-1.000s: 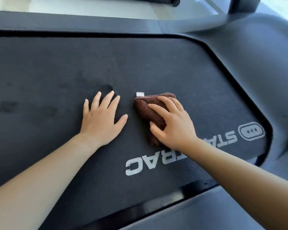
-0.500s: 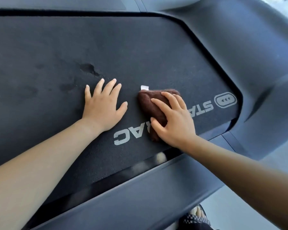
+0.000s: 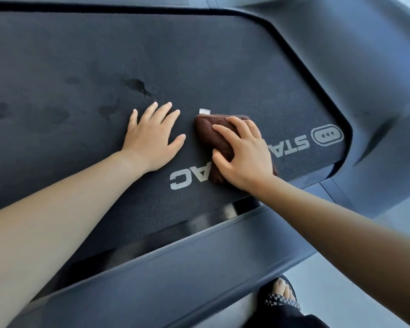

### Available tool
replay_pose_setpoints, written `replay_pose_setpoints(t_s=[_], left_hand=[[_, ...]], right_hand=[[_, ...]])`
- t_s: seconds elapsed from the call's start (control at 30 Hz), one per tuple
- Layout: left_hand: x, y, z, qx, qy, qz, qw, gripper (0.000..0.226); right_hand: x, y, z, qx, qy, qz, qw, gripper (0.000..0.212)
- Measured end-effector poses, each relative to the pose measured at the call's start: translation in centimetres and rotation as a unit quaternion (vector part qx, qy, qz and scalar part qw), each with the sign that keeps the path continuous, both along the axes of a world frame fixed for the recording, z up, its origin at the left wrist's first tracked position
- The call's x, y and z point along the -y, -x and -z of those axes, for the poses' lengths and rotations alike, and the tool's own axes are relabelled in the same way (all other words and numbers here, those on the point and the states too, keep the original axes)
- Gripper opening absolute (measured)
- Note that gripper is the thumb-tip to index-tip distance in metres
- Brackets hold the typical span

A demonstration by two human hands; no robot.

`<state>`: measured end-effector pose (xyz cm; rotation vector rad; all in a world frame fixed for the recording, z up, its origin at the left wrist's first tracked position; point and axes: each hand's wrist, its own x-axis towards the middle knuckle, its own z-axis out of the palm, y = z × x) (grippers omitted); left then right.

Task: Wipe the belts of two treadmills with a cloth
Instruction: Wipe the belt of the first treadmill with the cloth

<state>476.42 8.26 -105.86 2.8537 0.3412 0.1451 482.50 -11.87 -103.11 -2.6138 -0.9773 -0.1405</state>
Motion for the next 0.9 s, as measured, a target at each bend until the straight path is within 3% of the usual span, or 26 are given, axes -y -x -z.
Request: replay_pose_setpoints(t_s=[0.17,0.57,0.9], left_hand=[[-2.6,3.3,-0.3,0.013,-0.003,0.009,1.000,0.057],[-6.8,3.5,-0.2,0.017,0.007,-0.095,0.995,0.061],[-14.5,-3.2,-0.3,-0.019,-0.020,-0.150,0.988,0.065]], right_hand=[[0.0,3.4,0.5,-0.007,-0.009,-0.093,0.996,0.052],[-9.1,0.4,0.7,0.011,0.004,-0.082,0.997,0.050],[-19.1,-6.3,1.2,0.023,-0.013,-0.104,0.994,0.050]])
